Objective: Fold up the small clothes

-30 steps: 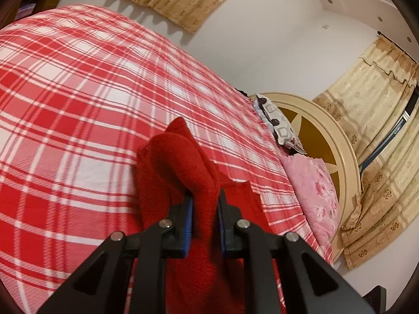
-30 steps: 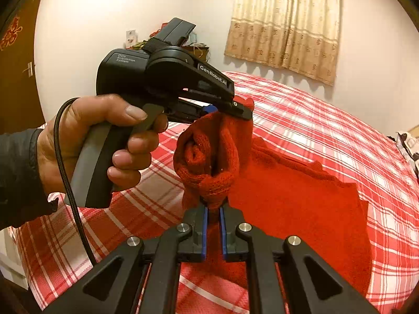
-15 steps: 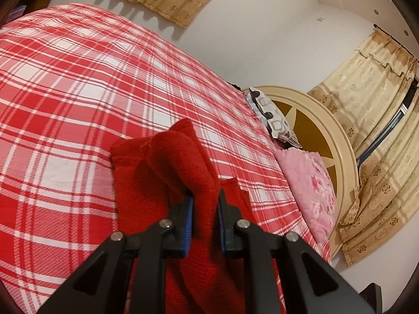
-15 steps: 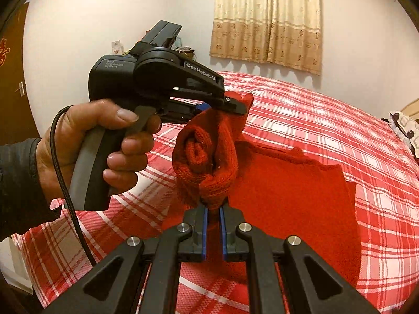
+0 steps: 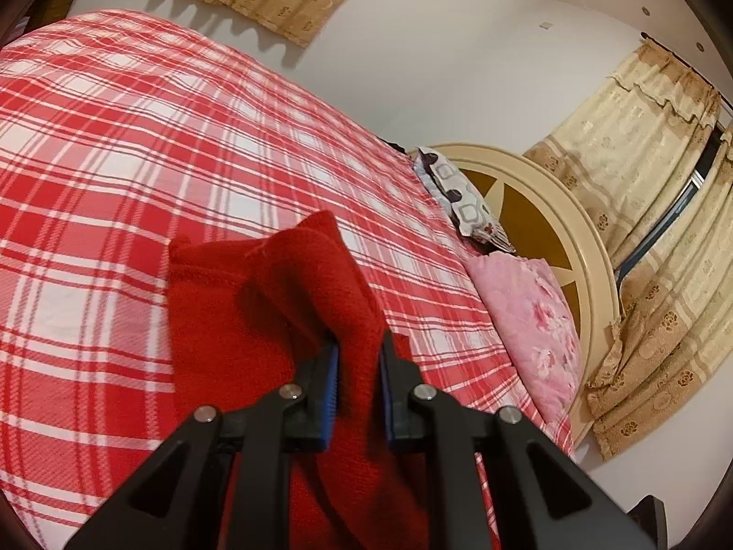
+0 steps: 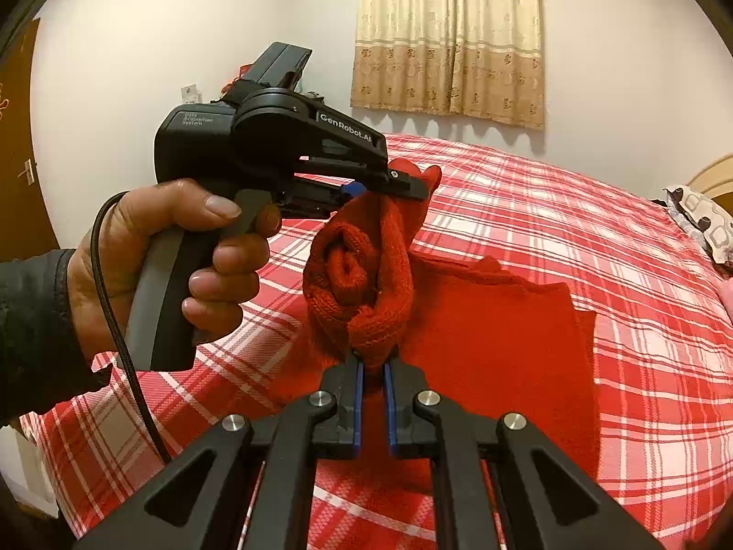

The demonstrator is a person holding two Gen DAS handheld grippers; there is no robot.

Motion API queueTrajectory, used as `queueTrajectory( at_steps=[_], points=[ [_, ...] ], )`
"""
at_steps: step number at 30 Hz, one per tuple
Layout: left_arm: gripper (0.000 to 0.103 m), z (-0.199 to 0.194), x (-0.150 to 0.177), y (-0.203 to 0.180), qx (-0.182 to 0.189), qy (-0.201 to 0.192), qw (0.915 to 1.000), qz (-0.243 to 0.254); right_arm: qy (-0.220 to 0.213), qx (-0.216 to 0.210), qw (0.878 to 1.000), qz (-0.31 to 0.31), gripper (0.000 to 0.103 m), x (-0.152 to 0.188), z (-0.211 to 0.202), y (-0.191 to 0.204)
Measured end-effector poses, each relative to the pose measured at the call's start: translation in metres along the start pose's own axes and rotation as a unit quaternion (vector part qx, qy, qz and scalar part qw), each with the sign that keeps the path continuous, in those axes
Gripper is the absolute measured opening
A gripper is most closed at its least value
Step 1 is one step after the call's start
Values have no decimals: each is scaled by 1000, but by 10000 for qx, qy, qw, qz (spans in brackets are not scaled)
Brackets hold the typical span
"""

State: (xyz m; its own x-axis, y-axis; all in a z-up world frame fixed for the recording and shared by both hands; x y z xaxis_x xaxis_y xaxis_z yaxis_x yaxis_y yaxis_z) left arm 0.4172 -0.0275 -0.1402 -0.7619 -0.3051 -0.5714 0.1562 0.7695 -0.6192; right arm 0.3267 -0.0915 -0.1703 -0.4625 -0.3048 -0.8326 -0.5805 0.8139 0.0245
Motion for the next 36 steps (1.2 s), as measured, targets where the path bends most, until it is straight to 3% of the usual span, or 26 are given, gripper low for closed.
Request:
queueTrajectory(
  at_steps=[20,36],
  points=[
    [16,48,16,-59,265,368,9981,412,-37,257,9976,636,7,25,-38,-45],
    [16,88,41,-78,46,796,9936,799,301,157,9912,1279,7,59,-38,-80]
  ],
)
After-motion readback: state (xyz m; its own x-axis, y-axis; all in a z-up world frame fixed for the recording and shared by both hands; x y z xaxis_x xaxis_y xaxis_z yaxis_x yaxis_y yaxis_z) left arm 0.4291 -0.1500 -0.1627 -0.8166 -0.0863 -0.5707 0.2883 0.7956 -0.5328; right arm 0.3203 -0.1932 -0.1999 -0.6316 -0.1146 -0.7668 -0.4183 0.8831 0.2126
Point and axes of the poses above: each gripper's, at about its wrist camera, not at the fingertips, and z roughly the way its jaws point, y to its left, x to its underside, the point moved 10 cm from there along z, roughly the way its jaws point, and after that the axes turned 5 degrees about -x, right-handed, at the moved point
